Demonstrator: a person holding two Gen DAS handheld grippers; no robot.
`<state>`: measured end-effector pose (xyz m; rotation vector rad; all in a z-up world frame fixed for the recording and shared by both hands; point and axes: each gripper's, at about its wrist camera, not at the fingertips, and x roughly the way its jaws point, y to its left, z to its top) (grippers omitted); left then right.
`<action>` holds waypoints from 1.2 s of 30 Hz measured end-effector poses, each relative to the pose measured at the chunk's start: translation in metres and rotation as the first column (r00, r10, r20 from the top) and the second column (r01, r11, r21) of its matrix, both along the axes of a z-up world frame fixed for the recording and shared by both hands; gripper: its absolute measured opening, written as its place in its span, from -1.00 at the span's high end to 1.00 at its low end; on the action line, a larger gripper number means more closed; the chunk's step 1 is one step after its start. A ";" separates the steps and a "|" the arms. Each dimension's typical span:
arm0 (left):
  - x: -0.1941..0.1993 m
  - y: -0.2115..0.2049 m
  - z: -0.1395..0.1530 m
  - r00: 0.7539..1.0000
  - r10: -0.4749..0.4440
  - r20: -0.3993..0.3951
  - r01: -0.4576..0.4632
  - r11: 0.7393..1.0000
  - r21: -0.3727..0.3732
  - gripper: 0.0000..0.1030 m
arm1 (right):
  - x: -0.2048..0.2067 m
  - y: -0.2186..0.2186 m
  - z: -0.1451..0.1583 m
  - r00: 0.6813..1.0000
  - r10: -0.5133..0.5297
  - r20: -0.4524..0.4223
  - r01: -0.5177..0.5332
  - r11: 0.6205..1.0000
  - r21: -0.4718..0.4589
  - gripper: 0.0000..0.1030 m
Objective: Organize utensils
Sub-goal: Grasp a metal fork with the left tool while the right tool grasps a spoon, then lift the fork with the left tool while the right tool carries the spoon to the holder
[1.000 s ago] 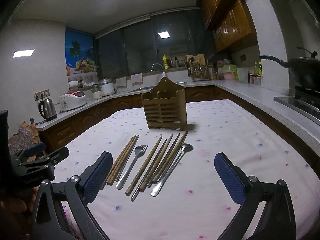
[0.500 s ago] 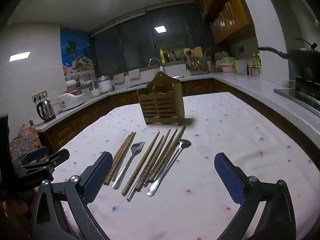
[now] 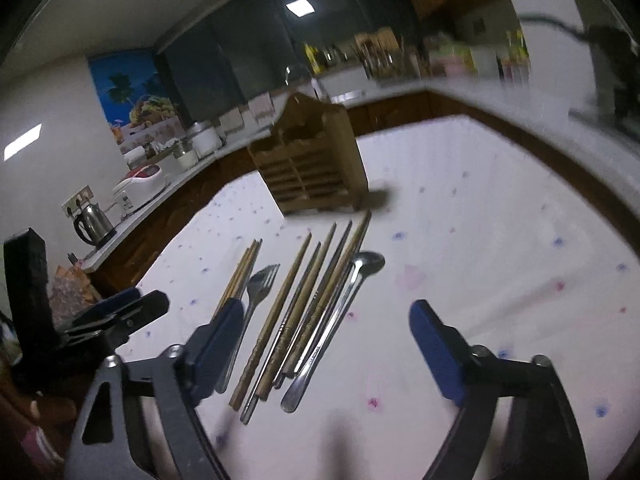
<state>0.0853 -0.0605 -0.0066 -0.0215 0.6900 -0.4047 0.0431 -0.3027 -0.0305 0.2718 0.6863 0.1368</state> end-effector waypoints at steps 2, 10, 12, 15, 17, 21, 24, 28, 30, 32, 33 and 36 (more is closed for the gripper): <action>0.015 -0.008 -0.003 0.999 -0.032 -0.036 0.032 0.999 0.003 -0.65 | 0.012 -0.005 -0.005 1.000 -0.001 -0.025 0.002 0.999 0.043 -0.45; 0.067 -0.024 -0.026 0.969 -0.106 -0.222 0.103 0.994 -0.024 -0.19 | 0.056 -0.015 -0.022 0.991 -0.001 -0.130 0.017 0.993 0.118 -0.07; 0.076 -0.026 -0.032 0.958 -0.119 -0.259 0.114 0.993 -0.035 -0.09 | 0.064 -0.018 -0.027 0.987 0.000 -0.158 0.022 0.990 0.138 0.08; 0.086 -0.029 -0.039 0.944 -0.140 -0.300 0.129 0.990 -0.055 0.07 | 0.077 -0.023 -0.035 0.981 0.005 -0.196 0.026 0.987 0.156 0.16; 0.092 -0.031 -0.042 0.934 -0.153 -0.323 0.140 0.988 -0.062 0.24 | 0.084 -0.025 -0.041 0.975 0.008 -0.223 0.030 0.986 0.166 0.19; 0.101 -0.034 -0.051 0.917 -0.160 -0.366 0.151 0.987 -0.052 0.44 | 0.095 -0.026 -0.052 0.965 0.023 -0.260 0.026 0.983 0.181 0.34; 0.106 -0.031 -0.054 0.912 -0.158 -0.377 0.141 0.987 -0.074 0.57 | 0.100 -0.025 -0.050 0.965 0.031 -0.260 0.019 0.982 0.189 0.37; 0.107 -0.027 -0.053 0.912 -0.162 -0.376 0.133 0.986 -0.101 0.61 | 0.106 -0.024 -0.054 0.958 0.035 -0.284 0.018 0.983 0.181 0.88; 0.105 -0.026 -0.048 0.921 -0.160 -0.356 0.134 0.986 -0.097 0.61 | 0.107 -0.025 -0.053 0.958 0.041 -0.283 0.014 0.982 0.188 0.92; 0.100 -0.023 -0.040 0.929 -0.162 -0.334 0.133 0.985 -0.109 0.61 | 0.103 -0.024 -0.048 0.964 0.037 -0.264 0.009 0.985 0.171 0.95; 0.097 -0.021 -0.036 0.932 -0.162 -0.324 0.130 0.985 -0.117 0.62 | 0.100 -0.024 -0.043 0.968 0.038 -0.250 0.005 0.986 0.169 0.95; 0.088 -0.014 -0.022 0.943 -0.159 -0.291 0.122 0.982 -0.141 0.62 | 0.091 -0.022 -0.028 0.977 0.033 -0.210 -0.003 0.990 0.144 0.96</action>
